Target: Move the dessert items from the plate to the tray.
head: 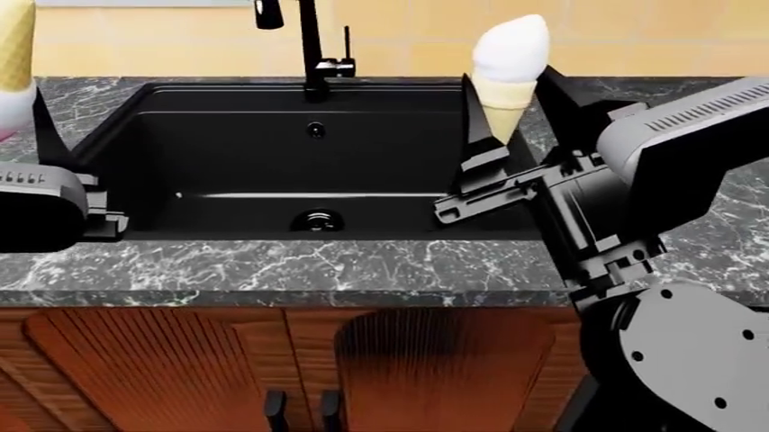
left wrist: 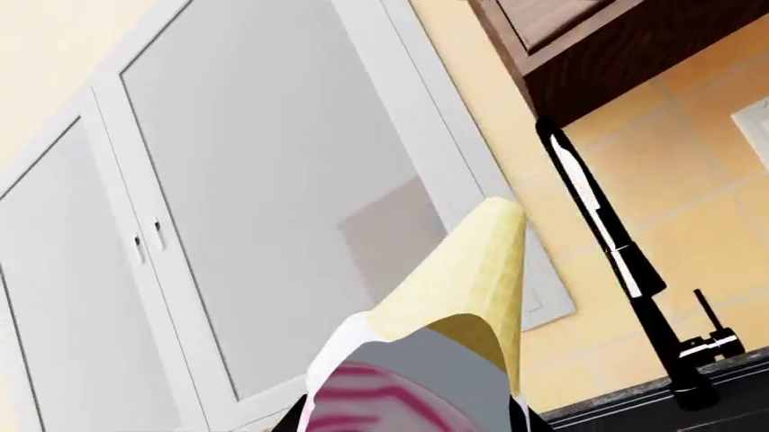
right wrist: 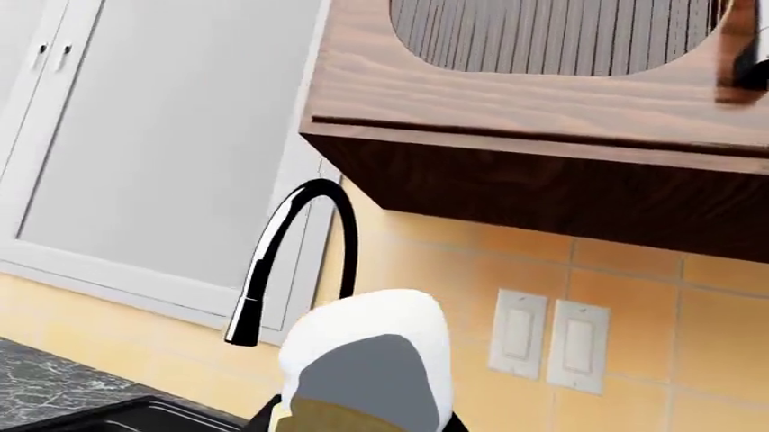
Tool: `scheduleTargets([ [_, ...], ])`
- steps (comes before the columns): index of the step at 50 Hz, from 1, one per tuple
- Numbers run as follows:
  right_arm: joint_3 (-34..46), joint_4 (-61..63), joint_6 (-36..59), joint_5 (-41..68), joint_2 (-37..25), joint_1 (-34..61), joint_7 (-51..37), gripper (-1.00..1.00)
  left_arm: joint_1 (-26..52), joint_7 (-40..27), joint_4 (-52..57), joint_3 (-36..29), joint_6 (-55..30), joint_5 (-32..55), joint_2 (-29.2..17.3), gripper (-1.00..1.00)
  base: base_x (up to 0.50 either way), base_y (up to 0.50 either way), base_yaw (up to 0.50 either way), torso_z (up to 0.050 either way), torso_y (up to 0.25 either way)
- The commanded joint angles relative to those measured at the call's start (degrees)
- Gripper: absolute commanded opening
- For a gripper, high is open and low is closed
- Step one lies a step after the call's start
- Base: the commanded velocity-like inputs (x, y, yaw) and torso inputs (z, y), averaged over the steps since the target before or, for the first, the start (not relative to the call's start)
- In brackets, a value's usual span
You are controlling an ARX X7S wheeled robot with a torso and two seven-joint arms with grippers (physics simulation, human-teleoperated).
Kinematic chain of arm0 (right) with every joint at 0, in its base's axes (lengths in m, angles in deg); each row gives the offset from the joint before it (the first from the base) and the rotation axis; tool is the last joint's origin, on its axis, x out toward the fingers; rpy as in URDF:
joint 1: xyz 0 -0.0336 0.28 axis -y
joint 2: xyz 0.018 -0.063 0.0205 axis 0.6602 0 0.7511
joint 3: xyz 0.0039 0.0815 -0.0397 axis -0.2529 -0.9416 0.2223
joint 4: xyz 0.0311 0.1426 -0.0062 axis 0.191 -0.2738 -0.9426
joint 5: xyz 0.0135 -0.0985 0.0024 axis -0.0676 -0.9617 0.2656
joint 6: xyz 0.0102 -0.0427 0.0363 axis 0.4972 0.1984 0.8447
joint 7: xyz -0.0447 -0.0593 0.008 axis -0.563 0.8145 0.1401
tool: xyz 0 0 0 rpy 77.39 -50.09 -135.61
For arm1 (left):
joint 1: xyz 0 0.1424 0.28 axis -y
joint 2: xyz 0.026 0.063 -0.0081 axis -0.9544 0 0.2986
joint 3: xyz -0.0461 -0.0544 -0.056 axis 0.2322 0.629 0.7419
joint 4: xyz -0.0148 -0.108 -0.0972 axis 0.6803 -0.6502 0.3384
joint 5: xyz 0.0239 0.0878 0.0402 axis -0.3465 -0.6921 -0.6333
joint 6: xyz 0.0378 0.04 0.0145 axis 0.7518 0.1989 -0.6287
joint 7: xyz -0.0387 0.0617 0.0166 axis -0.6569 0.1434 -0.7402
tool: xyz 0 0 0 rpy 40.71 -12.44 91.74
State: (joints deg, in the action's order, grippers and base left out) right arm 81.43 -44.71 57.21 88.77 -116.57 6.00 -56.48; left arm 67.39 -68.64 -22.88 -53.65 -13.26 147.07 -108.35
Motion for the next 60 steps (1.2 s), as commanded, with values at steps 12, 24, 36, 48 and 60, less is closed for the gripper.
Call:
scheduleTargets([
  [12, 1.8, 1.5, 1.9, -2.3, 1.4, 1.5, 2.1, -1.0, 0.3, 1.5, -0.8, -1.8, 0.6, -2.6, 2.0, -1.0, -0.03, 0.5, 0.0, 0.0, 0.0],
  [24, 2.7, 1.7, 2.6, -2.2, 2.3, 2.0, 3.3, -1.0, 1.3, 2.6, -1.0, -2.6, 0.1, -3.2, 2.6, -1.0, -0.01, 0.5, 0.0, 0.0, 0.0],
  [36, 1.8, 2.1, 3.8, -0.9, 1.9, 4.0, 3.5, -1.0, 5.2, 4.9, -1.9, -4.5, -2.6, -3.7, 4.8, -1.0, 0.0, 0.5, 0.0, 0.0, 0.0],
  [48, 1.5, 2.2, 4.7, -0.7, 1.7, 6.0, 4.5, -1.0, 11.4, 8.3, -3.0, -7.0, -7.4, -3.0, 7.1, -1.0, 0.0, 0.5, 0.0, 0.0, 0.0],
  [60, -0.4, 0.0, 8.3, 8.3, 1.1, 9.5, 5.7, -1.0, 18.6, 16.1, -5.2, -10.3, -12.2, -1.4, 9.7, -1.0, 0.17, 0.5, 0.0, 0.0, 0.0],
])
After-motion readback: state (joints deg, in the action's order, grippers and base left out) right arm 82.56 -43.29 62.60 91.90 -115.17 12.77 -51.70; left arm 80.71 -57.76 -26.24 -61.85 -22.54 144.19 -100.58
